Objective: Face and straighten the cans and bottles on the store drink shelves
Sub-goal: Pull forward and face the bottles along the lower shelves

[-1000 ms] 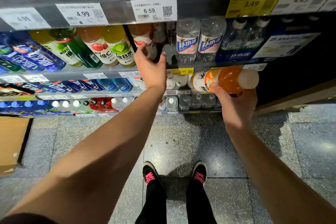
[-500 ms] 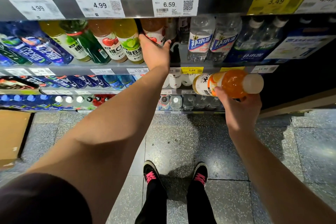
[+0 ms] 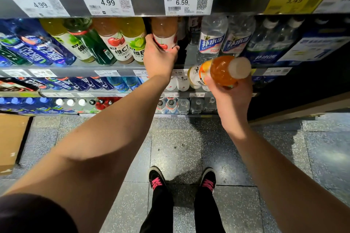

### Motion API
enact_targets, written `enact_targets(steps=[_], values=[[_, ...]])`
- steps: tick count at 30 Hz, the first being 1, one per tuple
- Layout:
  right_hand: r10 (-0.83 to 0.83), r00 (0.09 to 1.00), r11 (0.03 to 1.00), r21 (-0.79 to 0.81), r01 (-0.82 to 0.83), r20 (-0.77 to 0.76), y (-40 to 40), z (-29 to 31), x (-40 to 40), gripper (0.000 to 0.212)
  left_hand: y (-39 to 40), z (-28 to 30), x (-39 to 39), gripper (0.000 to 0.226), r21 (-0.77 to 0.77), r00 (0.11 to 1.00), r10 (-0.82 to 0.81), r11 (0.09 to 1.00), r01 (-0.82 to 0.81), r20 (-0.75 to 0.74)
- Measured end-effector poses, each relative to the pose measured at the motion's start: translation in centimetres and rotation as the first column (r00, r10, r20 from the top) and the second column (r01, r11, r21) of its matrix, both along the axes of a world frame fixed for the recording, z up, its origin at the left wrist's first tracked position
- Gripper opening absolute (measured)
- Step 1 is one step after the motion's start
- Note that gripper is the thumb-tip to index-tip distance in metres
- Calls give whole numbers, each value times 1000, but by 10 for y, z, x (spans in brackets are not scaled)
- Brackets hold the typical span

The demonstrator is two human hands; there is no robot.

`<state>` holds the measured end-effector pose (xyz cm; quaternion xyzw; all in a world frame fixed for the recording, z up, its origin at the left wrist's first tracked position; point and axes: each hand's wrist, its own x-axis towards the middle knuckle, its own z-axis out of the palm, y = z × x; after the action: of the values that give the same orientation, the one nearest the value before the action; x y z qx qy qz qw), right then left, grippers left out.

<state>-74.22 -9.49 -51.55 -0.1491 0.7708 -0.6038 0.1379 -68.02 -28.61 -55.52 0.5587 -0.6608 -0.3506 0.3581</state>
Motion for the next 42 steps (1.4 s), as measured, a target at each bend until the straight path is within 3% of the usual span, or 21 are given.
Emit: enact_targets(steps=[7, 13, 17, 20, 23, 25, 29, 32, 37, 42], values=[[31, 998, 998, -53, -35, -63, -69, -6, 5, 78, -5, -1, 15, 61, 4, 998, -61, 998, 61, -4], [-57, 938, 997, 23, 69, -342, -99, -5, 15, 60, -6, -3, 19, 71, -11, 996, -95, 995, 94, -6], [-44, 884, 988, 113, 108, -465, -119, -6, 18, 68, -9, -5, 20, 69, -3, 991, -118, 993, 118, -57], [-72, 919, 977, 159, 144, -388, -135, -4, 15, 62, -12, -6, 21, 63, 23, 988, -136, 990, 138, -74], [-135, 923, 978, 102, 183, -361, -146, -1, 16, 48, -13, -4, 22, 61, 34, 988, -141, 989, 143, -62], [-160, 914, 970, 111, 215, -373, -151, 0, 20, 55, -14, -4, 21, 60, 47, 990, -133, 990, 135, -57], [-154, 966, 983, 69, 172, -207, -153, -5, 30, 83, -15, -6, 22, 59, 88, 987, -131, 986, 139, -96], [-181, 955, 979, 49, 198, -237, -151, -17, 31, 81, -19, -11, 25, 65, 124, 979, -170, 975, 184, -117], [-51, 977, 986, 147, 83, -207, -148, -30, 27, 83, -19, -13, 29, 57, 134, 965, -171, 971, 199, -199], [-68, 995, 991, 107, 75, -73, -145, -28, 36, 86, -13, -12, 28, 61, 143, 955, -155, 970, 196, -254]])
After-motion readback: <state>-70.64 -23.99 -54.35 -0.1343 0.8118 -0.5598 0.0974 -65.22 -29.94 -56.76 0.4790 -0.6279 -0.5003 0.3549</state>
